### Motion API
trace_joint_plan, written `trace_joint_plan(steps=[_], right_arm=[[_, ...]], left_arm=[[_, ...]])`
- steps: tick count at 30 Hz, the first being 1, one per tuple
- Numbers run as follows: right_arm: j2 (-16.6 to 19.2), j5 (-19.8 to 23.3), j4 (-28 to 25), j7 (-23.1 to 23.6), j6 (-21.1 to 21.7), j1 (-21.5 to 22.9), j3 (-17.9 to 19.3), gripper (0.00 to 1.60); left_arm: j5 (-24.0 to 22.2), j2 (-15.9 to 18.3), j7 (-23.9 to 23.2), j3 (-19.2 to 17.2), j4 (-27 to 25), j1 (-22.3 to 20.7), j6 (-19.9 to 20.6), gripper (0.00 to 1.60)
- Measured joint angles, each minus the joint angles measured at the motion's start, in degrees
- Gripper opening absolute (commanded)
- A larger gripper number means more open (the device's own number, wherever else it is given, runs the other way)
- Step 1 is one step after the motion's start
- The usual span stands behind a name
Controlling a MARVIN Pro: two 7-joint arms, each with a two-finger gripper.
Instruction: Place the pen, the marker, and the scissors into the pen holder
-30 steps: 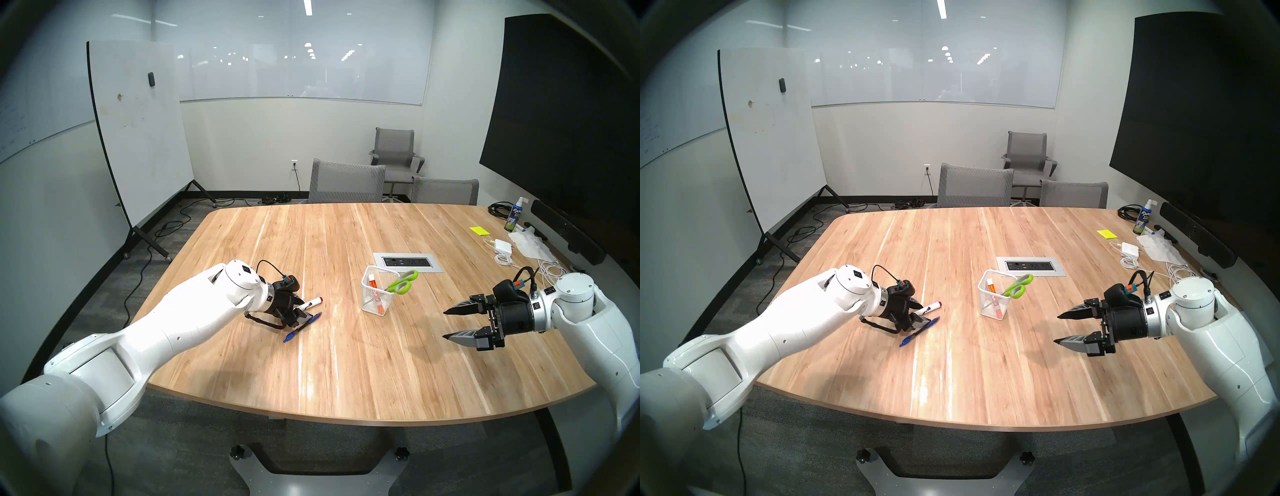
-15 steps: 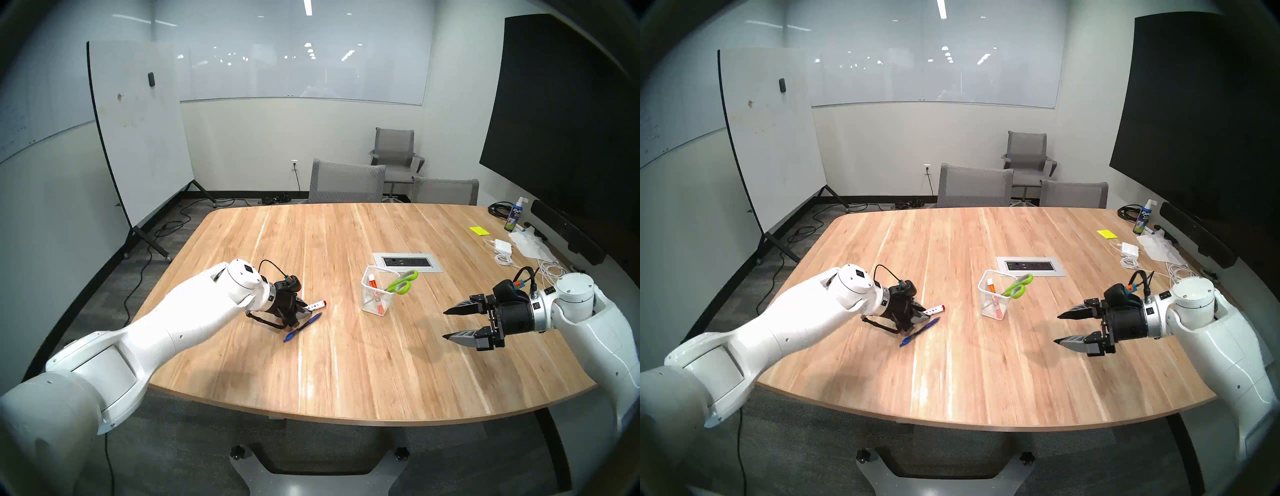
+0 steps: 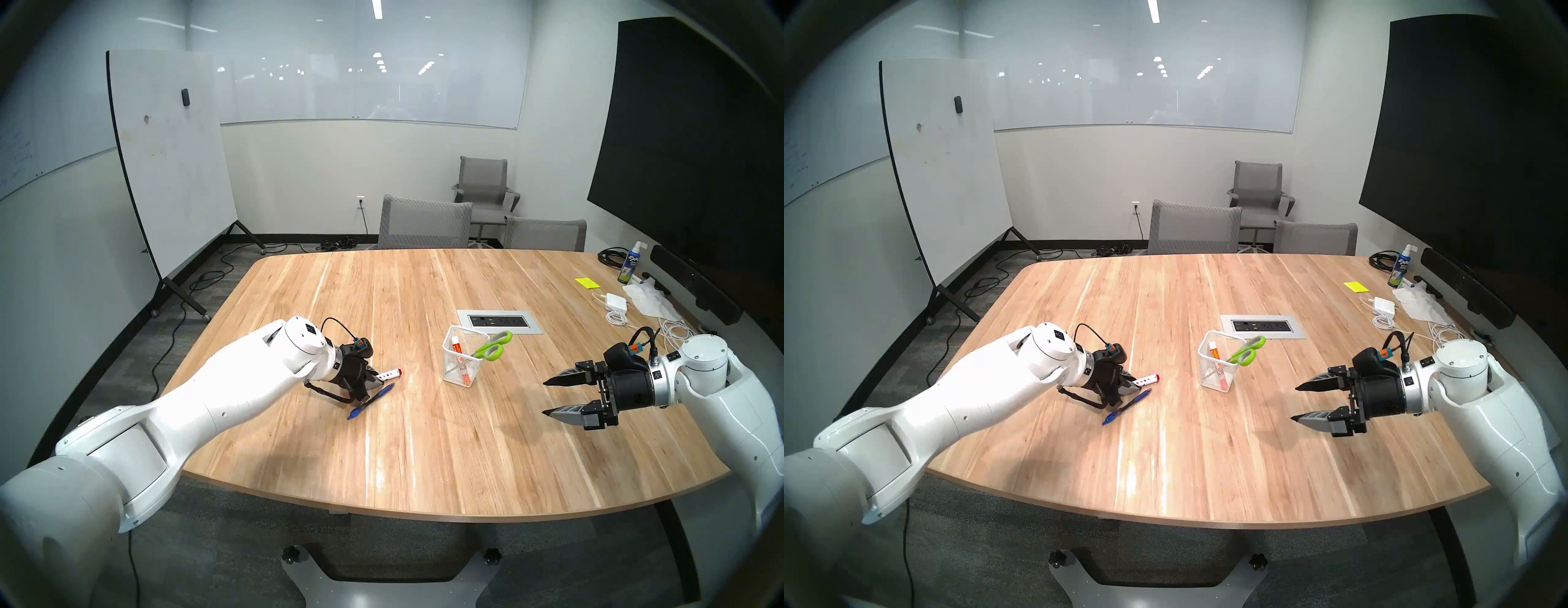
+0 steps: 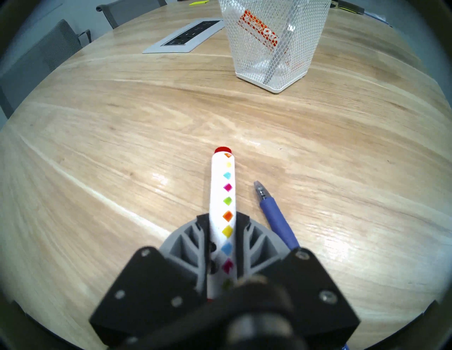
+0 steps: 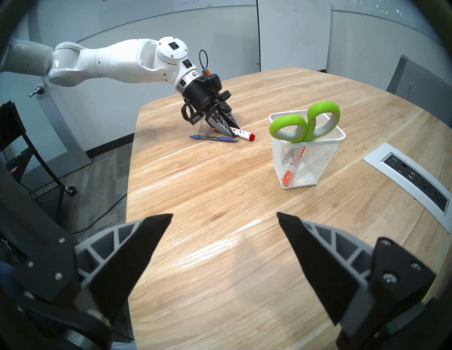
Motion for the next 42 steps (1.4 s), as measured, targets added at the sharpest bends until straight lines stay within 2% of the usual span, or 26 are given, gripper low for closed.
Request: trace_joint_plan(steps=[8,14,23,32,42], right_arm=[[0.0,0.0,0.0,0.0,0.0,0.0,0.0,1.6],[0.0,0.0,0.0,0.0,0.0,0.0,0.0,1.6],[0.0,0.0,0.0,0.0,0.0,0.0,0.0,1.6],[0.0,0.0,0.0,0.0,0.0,0.0,0.0,1.6],[0.0,0.0,0.0,0.0,0.0,0.0,0.0,1.6]], left_arm=[[-0.2,2.0,3.4,-1.6,-5.1,1.9,2.7,0.0],[-1.0,3.9,4.8,-3.3,-9.6,2.6,3.2,0.0],[-2.6,7.1,5.9,-6.1,-16.8,3.4,2.1,0.0],[-4.4,10.4,7.5,-8.3,-24.8,6.4,0.5,0.0],[-5.7,11.7,8.6,-9.6,-28.8,8.2,-1.2,0.0]])
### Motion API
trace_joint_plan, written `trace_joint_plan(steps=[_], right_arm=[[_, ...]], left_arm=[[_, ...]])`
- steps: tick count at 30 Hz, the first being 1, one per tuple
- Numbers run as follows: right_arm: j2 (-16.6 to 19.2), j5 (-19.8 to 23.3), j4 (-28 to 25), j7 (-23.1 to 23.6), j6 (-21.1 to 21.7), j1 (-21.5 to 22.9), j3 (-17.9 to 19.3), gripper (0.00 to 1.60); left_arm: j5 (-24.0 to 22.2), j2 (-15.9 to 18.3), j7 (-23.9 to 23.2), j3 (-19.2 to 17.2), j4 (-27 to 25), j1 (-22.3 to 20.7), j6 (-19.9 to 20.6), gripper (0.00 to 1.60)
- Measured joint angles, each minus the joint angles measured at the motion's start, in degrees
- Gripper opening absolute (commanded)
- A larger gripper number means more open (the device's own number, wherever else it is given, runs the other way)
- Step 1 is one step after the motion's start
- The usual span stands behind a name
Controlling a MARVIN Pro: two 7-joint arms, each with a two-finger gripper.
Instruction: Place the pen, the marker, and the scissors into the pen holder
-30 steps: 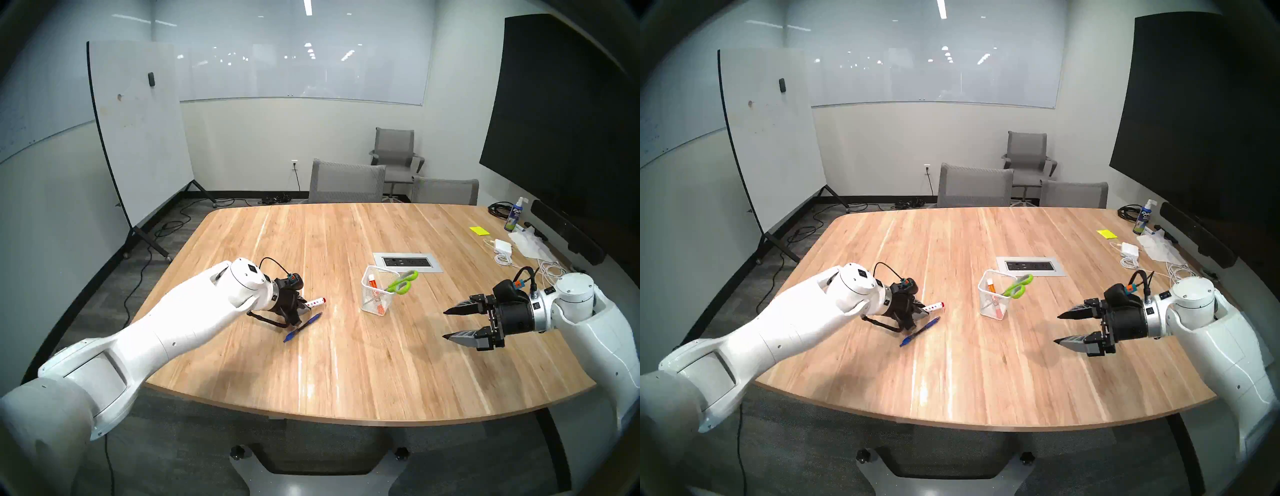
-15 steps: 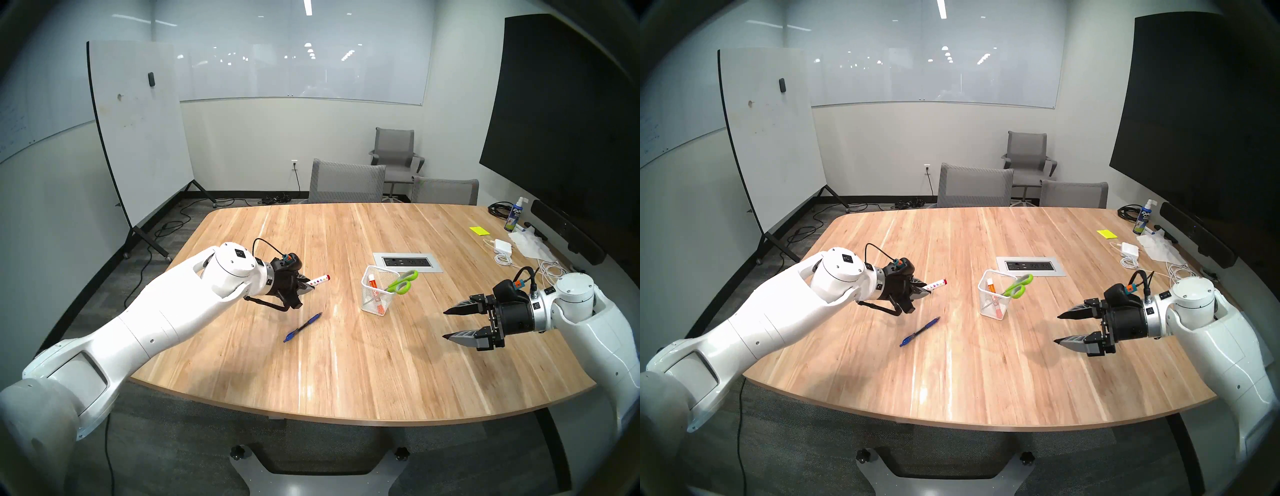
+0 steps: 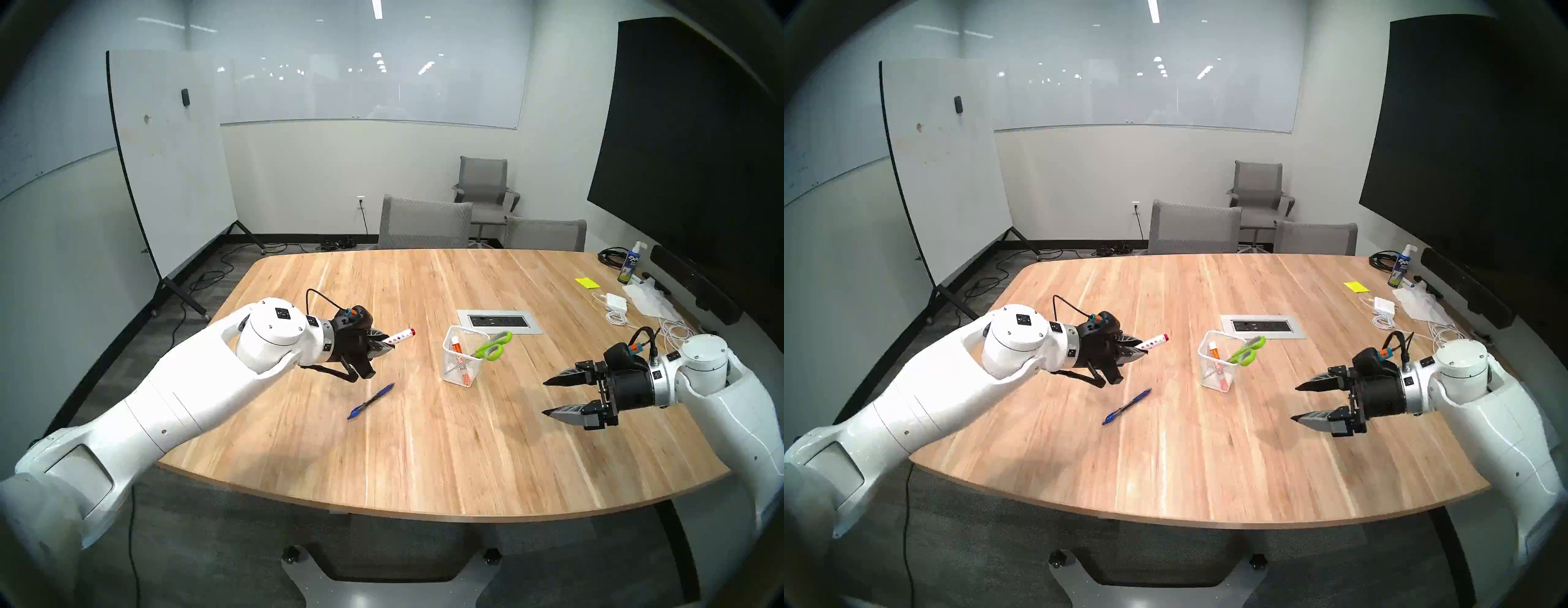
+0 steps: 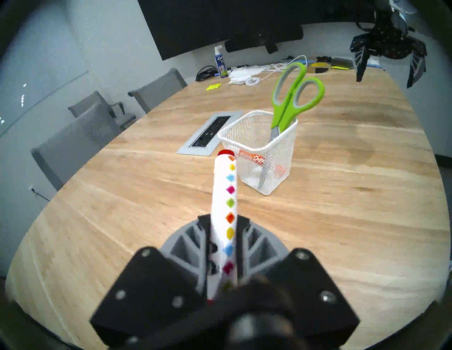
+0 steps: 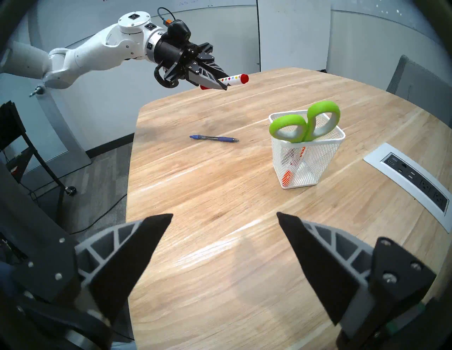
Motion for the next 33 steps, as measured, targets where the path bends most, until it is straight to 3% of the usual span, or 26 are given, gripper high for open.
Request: trace_joint_plan(steps=[9,33], right_arm=[[0.0,0.0,0.0,0.0,0.0,0.0,0.0,1.6],[0.0,0.0,0.0,0.0,0.0,0.0,0.0,1.6]], left_arm=[[-1.0,-1.0,-0.7,-0.3,-0.3,-0.6,-1.1,0.0],[-0.9,-7.7,-5.5,1.8,3.0,-6.1,-1.2,0.0]])
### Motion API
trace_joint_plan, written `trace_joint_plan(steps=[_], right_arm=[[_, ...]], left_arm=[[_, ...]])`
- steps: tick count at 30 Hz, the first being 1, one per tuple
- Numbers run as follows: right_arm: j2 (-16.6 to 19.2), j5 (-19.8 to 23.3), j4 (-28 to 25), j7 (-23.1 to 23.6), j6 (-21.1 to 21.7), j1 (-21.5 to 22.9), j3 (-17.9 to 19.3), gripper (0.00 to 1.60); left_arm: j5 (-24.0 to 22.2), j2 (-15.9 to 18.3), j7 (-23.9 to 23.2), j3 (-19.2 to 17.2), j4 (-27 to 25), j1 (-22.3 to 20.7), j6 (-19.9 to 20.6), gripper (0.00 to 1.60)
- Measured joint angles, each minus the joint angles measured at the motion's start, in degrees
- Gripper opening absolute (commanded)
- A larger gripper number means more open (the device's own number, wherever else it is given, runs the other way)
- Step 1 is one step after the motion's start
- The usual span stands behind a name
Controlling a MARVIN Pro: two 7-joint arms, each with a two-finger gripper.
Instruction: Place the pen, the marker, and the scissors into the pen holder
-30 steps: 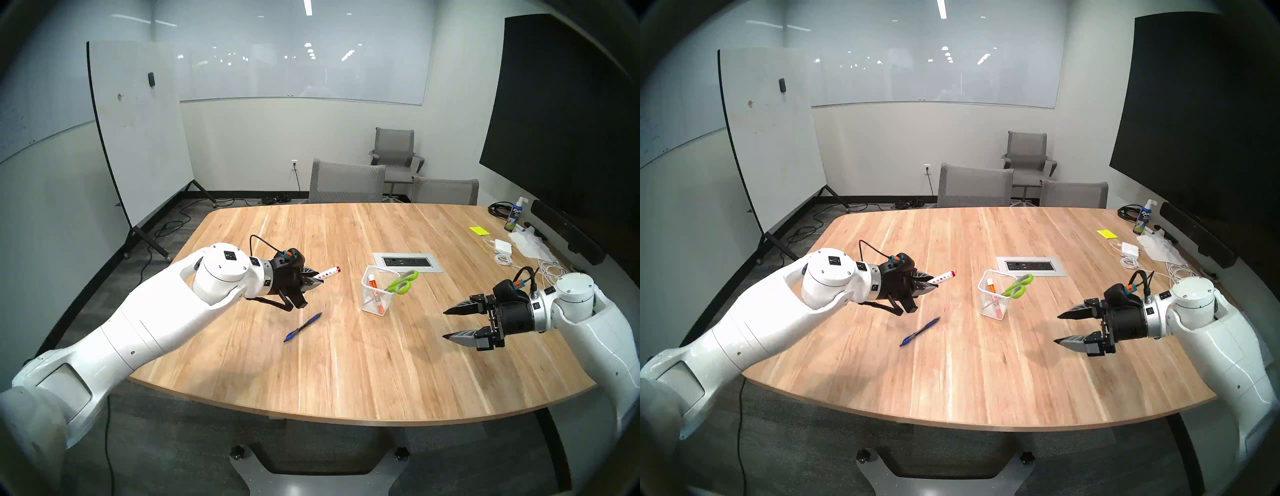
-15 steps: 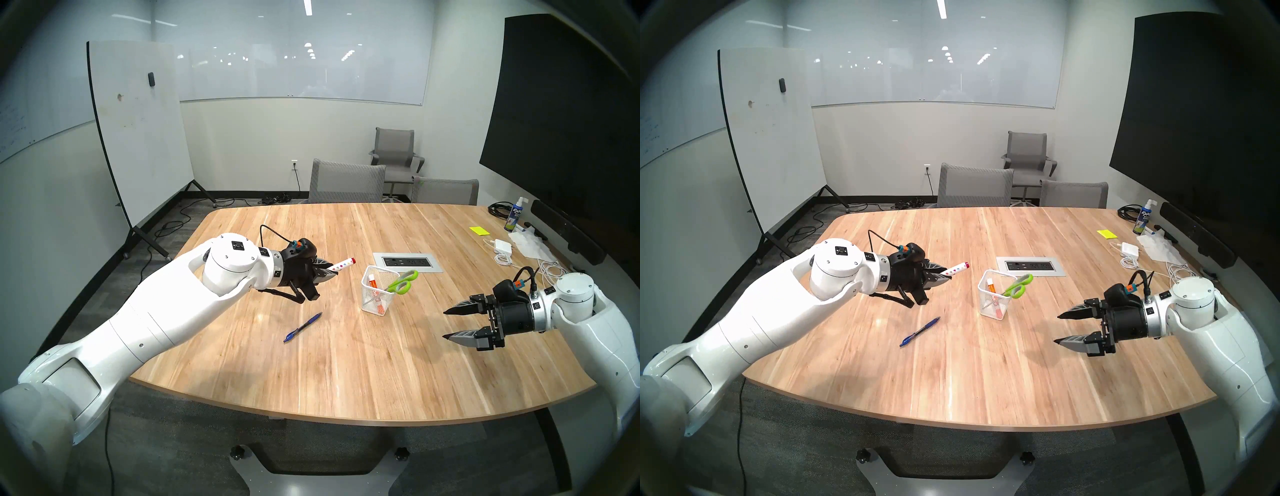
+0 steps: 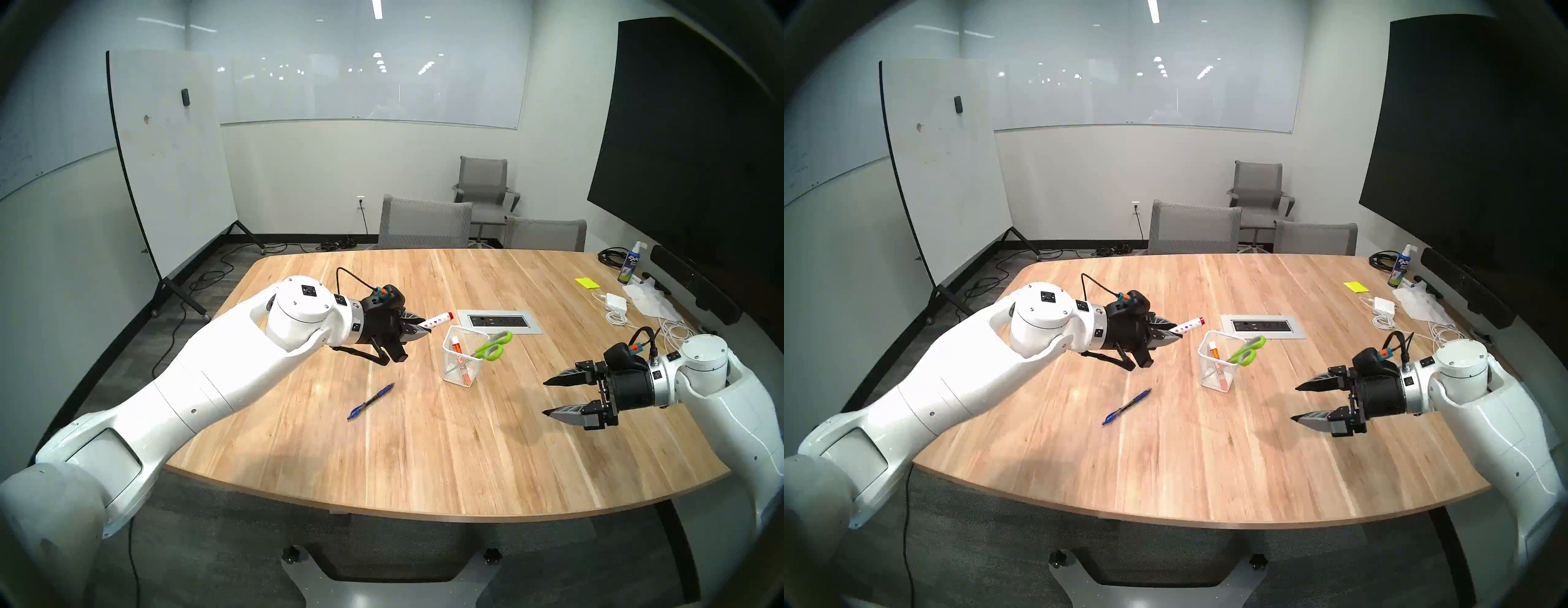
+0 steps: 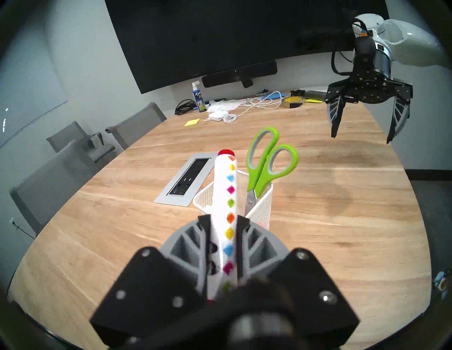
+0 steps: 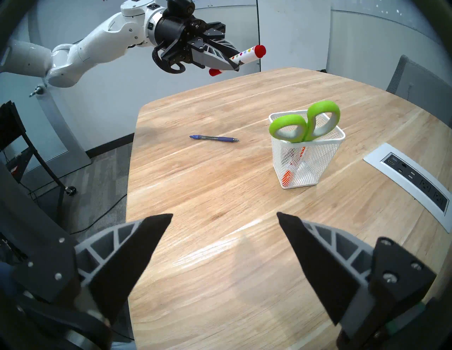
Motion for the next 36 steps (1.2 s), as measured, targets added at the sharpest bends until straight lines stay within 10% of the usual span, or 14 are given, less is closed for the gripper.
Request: trace_joint_plan(steps=[20,21,27,36], right_arm=[[-0.7,-0.3,0.5,-0.5,-0.7,0.4,-0.4,1.6],[-0.8,-0.4,0.6,-0.6,-0.9,0.5,-0.6,0.88],[-1.9,-1.0,0.7,-1.3,-1.5,1.5,-1.7,0.0],[-3.5,-1.6,0.6,-2.8,-1.8,3.4,-3.3,0.0]], left_arm=[[-0.1,-2.7,-1.3,0.6,-0.9,-0.6,-1.8,0.0],[-0.2,-2.8,-1.2,0.6,-0.9,-0.6,-1.8,0.0],[-0.7,-3.2,-0.9,0.6,-1.3,-0.5,-1.9,0.0],[-1.6,-3.8,-0.7,0.7,-1.7,-0.5,-0.8,0.0]])
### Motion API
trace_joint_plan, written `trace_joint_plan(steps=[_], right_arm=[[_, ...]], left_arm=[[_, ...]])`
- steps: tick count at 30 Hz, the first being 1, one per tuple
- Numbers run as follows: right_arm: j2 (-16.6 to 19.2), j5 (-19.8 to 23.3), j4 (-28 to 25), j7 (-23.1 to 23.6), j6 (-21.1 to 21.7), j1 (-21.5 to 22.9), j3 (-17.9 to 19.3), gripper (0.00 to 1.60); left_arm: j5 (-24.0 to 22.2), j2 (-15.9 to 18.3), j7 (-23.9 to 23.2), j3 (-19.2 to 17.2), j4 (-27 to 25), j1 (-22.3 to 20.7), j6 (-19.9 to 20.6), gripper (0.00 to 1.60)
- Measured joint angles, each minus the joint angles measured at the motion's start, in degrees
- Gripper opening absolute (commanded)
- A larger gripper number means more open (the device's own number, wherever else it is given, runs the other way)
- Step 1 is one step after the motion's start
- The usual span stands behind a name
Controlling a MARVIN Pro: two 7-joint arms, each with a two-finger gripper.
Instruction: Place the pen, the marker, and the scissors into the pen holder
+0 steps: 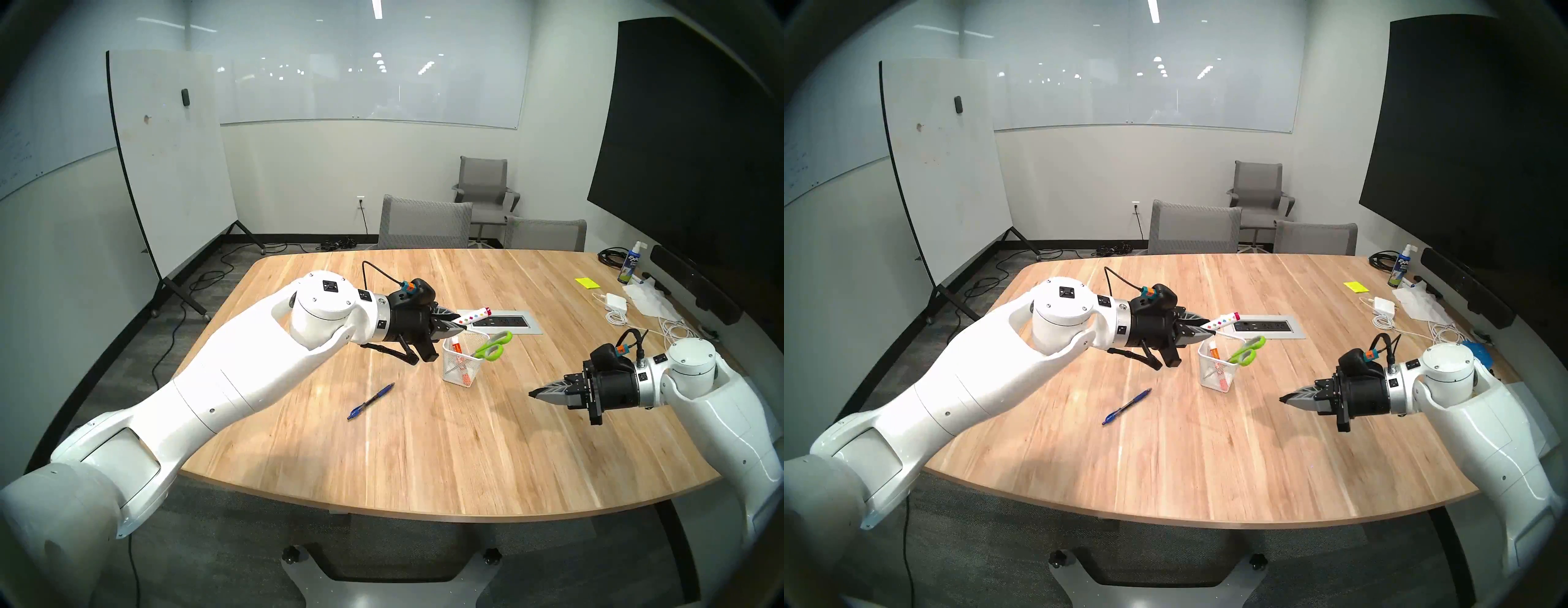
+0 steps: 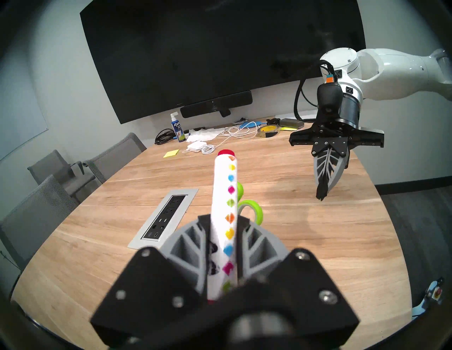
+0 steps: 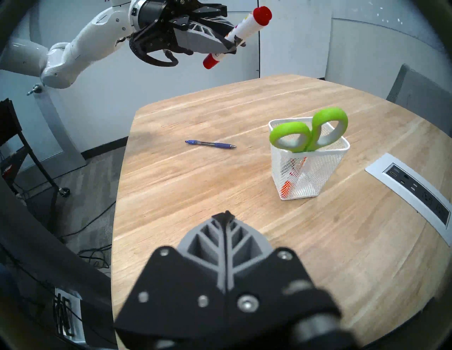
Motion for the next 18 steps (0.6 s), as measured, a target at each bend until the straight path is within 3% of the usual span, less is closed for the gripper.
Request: trace_joint_plan(steps=[18], right_arm=[[-3.4,-2.0,-0.5,-5.0,0.0,3.8,-0.7,0.0]], left_arm=[[-1.8,-1.7,0.1,0.3,-0.5,0.0,3.4,0.0]])
